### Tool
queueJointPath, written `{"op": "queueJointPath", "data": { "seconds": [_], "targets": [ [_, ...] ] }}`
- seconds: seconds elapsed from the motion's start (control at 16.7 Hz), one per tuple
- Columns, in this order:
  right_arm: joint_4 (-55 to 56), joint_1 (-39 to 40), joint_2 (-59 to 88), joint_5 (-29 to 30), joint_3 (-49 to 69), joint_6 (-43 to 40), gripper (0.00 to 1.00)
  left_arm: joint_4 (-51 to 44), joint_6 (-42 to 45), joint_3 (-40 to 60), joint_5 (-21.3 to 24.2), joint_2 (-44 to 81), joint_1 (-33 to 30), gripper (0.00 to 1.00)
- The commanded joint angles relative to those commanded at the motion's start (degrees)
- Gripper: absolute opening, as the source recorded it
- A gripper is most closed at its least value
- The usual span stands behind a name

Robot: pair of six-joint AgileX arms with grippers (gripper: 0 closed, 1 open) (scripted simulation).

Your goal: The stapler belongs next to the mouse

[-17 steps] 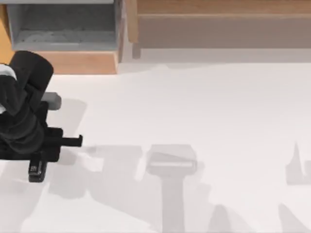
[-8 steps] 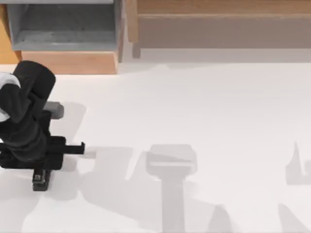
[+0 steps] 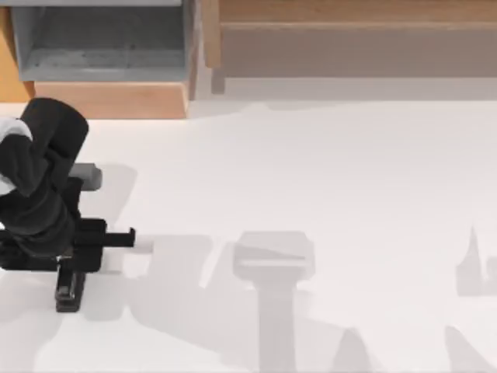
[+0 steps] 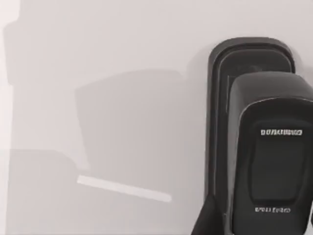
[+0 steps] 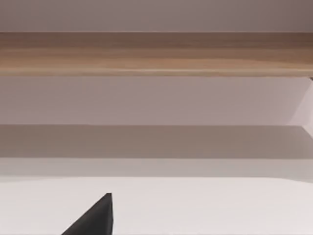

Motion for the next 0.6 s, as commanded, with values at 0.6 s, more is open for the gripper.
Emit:
{"op": "queueJointPath", "data": {
  "seconds": [0.6],
  "targets": [
    [0.0,0.0,0.0,0.0,0.0,0.0,1.00,0.0,0.0,0.0,0.0,0.0,0.0,1.00]
  ]
}}
